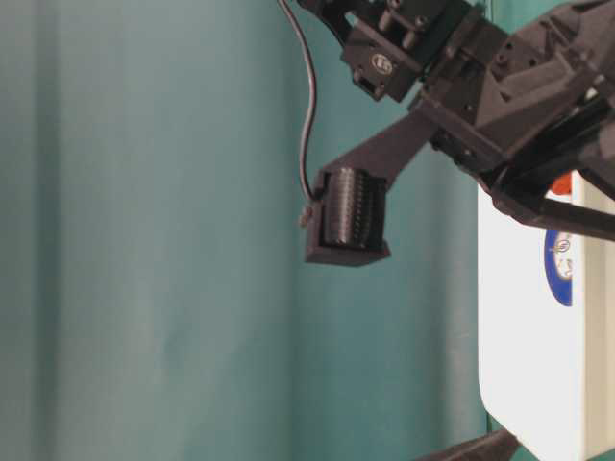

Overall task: Put the tape alternately from left to right into the white case.
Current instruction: 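Move the right gripper over the black tape roll and grasp it, then carry the black roll into the tray with the right gripper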

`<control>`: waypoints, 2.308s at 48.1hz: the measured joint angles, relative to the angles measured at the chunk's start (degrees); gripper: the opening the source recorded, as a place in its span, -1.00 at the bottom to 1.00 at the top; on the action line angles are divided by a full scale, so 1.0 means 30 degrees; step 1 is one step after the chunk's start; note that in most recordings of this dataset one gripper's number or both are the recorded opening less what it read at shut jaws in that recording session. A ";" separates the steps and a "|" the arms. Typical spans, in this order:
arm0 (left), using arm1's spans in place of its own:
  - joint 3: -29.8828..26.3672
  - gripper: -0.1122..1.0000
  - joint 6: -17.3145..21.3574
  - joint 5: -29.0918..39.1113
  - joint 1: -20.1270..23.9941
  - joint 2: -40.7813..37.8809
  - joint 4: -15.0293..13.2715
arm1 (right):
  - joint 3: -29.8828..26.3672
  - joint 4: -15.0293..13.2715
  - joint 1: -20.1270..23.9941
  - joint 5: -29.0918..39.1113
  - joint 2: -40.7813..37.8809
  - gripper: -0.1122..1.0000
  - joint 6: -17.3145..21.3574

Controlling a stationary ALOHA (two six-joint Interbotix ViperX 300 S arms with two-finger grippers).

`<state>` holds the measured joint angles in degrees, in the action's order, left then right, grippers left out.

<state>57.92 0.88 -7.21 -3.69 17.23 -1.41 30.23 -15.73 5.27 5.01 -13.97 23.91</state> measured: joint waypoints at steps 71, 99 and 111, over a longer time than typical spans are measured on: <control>0.0146 0.96 0.0000 0.0000 0.0029 0.0000 0.0000 | -0.0586 0.0000 -0.0088 0.0498 -0.0557 -0.77 0.0000; 0.0176 0.96 0.0000 0.0000 0.0029 0.0000 0.0000 | -0.0586 0.0029 -0.0117 0.1582 0.1787 -0.77 -0.0029; 0.0176 0.96 0.0000 0.0000 0.0029 0.0000 0.0000 | -0.0615 -0.0088 -0.0381 0.1582 0.1816 -0.77 -0.0088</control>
<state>58.45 0.88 -7.21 -3.60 17.23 -1.41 28.39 -16.00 4.13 9.76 -8.53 23.64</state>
